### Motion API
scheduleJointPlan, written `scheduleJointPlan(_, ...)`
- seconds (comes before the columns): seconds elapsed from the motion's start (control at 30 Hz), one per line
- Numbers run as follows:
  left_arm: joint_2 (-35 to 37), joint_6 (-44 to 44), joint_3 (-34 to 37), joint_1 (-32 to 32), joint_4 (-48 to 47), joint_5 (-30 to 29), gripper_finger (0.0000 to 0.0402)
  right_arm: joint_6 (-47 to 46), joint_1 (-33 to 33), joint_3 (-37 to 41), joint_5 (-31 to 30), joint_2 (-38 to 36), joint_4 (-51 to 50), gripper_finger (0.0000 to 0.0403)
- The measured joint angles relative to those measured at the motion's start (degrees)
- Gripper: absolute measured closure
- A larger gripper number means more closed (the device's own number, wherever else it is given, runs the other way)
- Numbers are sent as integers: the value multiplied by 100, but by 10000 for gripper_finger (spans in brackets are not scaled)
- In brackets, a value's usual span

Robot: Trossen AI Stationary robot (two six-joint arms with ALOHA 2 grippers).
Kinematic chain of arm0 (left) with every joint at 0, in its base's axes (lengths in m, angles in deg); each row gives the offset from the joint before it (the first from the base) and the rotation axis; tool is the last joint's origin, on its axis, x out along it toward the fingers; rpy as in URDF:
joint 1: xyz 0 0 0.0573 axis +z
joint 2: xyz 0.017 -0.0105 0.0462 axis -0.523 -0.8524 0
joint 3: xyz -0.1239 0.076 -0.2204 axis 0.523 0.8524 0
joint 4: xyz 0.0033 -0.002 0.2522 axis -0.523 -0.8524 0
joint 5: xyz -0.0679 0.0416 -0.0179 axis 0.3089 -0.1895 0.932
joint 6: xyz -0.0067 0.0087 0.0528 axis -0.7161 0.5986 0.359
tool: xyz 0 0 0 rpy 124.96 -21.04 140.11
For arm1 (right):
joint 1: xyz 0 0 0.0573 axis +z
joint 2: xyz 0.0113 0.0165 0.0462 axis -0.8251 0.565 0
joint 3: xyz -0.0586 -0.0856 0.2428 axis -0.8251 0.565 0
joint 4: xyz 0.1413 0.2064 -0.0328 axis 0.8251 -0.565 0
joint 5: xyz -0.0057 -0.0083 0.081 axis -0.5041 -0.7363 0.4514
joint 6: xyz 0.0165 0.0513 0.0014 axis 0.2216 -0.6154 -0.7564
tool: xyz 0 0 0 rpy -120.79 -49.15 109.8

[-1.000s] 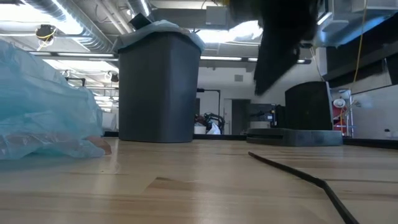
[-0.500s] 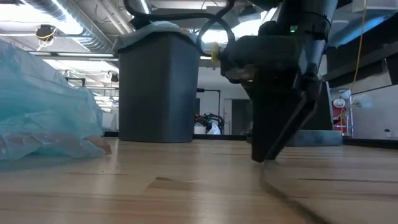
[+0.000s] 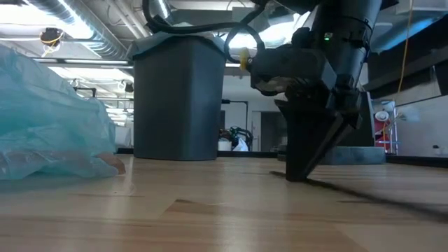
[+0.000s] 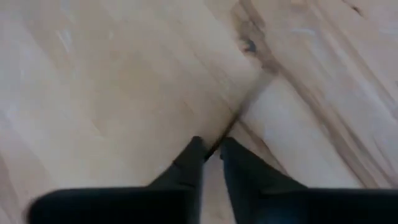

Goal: Pick and place trash into bin
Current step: Put the zip tie into the trash bin

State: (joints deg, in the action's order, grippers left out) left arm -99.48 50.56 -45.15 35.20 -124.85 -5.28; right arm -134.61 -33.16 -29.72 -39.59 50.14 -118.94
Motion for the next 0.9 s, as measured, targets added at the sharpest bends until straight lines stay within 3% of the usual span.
scheduleJointPlan(0.07, -23, -1, 0, -1, -1, 0, 285, 14, 1, 0, 1, 4, 42, 382)
scheduleJointPlan(0.13, -39, 1, 2, -1, 0, 0, 285, 72, 4, 0, 0, 7, 60, 395)
scheduleJointPlan(0.5, -33, 19, 0, 1, 6, 0, 285, 963, -76, -490, -338, -344, -695, 402)
scheduleJointPlan(0.9, -33, 206, 0, 0, 42, 0, 285, 2838, -955, -1678, -388, -1204, -707, 403)
